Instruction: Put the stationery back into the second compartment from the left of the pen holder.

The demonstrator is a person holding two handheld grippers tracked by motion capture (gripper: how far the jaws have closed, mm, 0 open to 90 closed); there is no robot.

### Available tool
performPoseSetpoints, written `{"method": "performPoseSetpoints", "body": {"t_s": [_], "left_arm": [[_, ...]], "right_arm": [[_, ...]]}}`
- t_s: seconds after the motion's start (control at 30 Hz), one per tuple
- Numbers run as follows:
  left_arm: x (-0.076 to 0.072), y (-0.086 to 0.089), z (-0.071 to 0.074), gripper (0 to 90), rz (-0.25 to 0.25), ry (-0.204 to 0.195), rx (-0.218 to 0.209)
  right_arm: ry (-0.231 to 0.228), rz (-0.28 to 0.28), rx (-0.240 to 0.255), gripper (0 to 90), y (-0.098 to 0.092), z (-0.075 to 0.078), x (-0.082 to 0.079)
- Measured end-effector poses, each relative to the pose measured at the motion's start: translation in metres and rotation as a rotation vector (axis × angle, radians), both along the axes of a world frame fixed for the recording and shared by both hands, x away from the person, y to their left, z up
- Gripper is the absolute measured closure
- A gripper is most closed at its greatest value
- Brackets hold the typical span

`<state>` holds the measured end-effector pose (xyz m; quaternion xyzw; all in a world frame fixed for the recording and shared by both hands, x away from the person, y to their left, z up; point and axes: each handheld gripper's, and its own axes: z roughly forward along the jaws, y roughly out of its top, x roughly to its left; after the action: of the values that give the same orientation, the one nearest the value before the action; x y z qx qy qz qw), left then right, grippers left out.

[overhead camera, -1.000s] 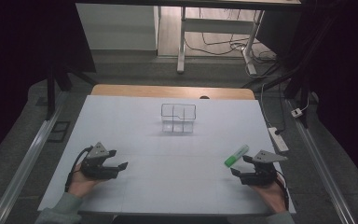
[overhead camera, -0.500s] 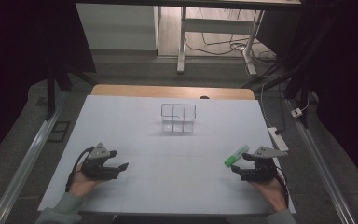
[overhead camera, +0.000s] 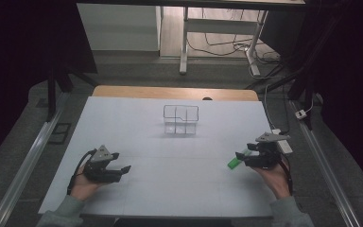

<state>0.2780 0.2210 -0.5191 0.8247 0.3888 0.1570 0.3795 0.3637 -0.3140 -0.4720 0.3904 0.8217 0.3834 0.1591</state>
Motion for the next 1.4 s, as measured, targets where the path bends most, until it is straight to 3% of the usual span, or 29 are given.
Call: {"method": "performPoseSetpoints", "body": {"t_s": [0.2, 0.43, 0.53, 0.8, 0.93, 1.13, 1.4], "left_arm": [[0.0, -0.001, -0.001, 28.6, -0.008, -0.001, 0.007], [0.001, -0.001, -0.001, 28.6, -0.016, -0.002, 0.015], [0.002, -0.001, -0.003, 28.6, -0.016, 0.002, 0.021], [0.002, -0.001, -0.002, 28.6, -0.001, -0.009, 0.022], [0.003, -0.002, -0.003, 28.5, -0.008, -0.005, 0.035], [0.003, -0.002, -0.004, 28.5, -0.006, -0.004, 0.041], [0.003, -0.002, -0.005, 28.5, -0.01, 0.001, 0.047]], "right_arm": [[0.02, -0.037, -0.052, 44.9, -0.007, 0.0, 0.016], [0.049, -0.087, -0.118, 76.0, -0.017, -0.003, 0.034], [0.062, -0.082, -0.161, 88.9, -0.017, -0.004, 0.044], [0.121, -0.115, -0.245, 89.1, -0.026, -0.012, 0.064], [0.139, -0.104, -0.241, 89.0, -0.031, -0.019, 0.066], [0.179, -0.067, -0.167, 89.1, -0.039, -0.028, 0.072], [0.196, -0.012, -0.174, 89.1, -0.033, -0.029, 0.069]]}}
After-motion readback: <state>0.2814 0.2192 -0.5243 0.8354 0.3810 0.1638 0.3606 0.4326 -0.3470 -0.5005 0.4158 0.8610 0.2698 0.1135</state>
